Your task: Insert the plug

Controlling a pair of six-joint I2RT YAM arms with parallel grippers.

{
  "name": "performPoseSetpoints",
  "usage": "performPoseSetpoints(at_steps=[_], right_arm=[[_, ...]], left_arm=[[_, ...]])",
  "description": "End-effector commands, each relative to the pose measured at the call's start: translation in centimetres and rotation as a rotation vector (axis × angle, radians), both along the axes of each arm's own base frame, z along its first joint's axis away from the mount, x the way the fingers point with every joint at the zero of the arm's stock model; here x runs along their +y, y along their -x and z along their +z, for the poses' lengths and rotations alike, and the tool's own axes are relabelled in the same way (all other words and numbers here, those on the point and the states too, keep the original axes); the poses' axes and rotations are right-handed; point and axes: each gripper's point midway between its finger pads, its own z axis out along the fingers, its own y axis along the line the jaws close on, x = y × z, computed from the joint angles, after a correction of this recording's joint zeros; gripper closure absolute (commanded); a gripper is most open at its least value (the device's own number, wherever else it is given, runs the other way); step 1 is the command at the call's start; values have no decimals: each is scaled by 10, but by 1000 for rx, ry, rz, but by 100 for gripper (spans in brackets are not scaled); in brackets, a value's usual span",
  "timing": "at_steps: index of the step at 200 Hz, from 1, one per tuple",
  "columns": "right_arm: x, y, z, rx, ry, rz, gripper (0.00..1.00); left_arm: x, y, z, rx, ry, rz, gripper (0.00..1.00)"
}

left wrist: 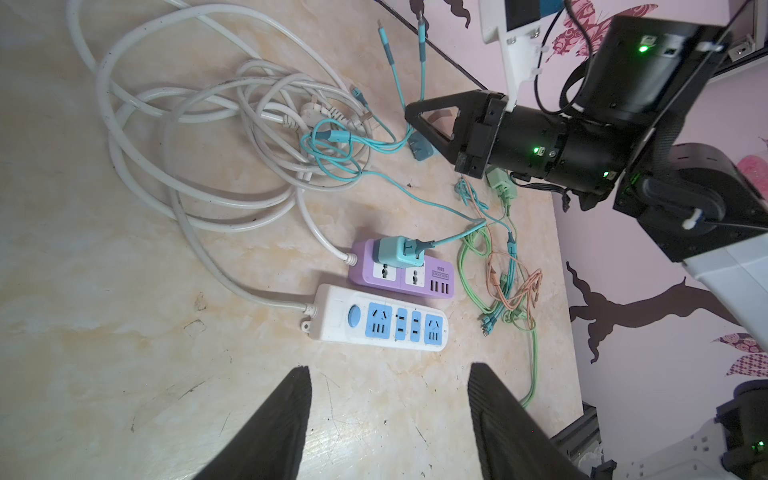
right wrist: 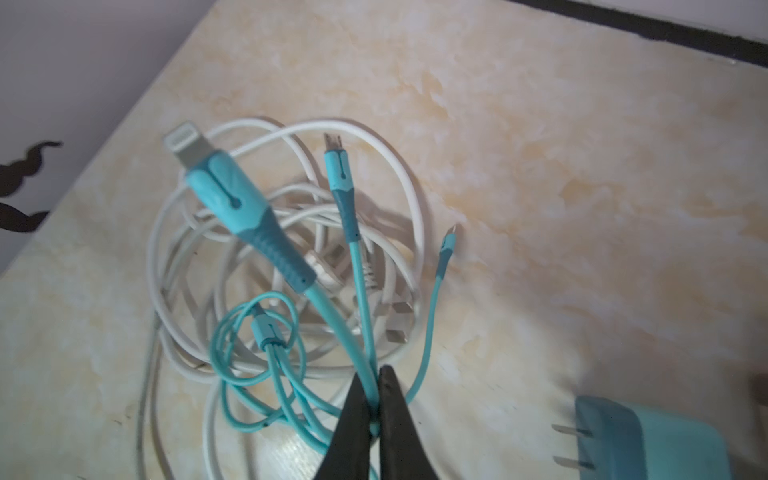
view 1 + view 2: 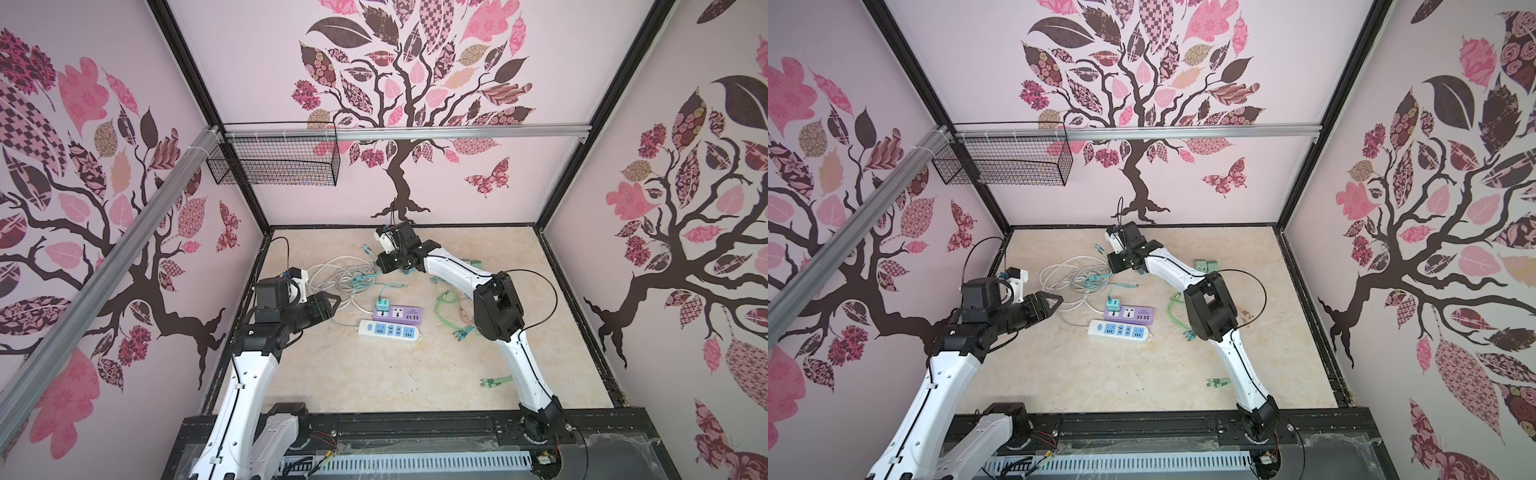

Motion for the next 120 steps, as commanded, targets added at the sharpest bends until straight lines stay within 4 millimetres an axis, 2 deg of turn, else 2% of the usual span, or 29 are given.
performPoseSetpoints(at_steps=[1, 37, 51, 67, 78, 96, 120], right_arm=[[-13, -4, 4, -42, 68, 3, 65], [-36, -7, 39, -122, 89, -31, 47], [-52, -9, 51, -137, 83, -46, 39], [-77, -15, 59, -161, 81, -81, 35], [-98, -23, 60, -174, 94, -121, 35], [-124, -33, 49, -193, 173, -148, 35], [-139, -39, 29, -230, 312, -133, 33]], left_arm=[[0, -5, 10, -37, 11, 4, 36], [0, -5, 9, -35, 16, 3, 36], [0, -5, 8, -34, 14, 3, 36], [0, -4, 7, -32, 16, 3, 36], [-1, -5, 7, -34, 19, 2, 36], [-1, -5, 8, -38, 25, 1, 36], [-2, -5, 12, -47, 31, -1, 36]])
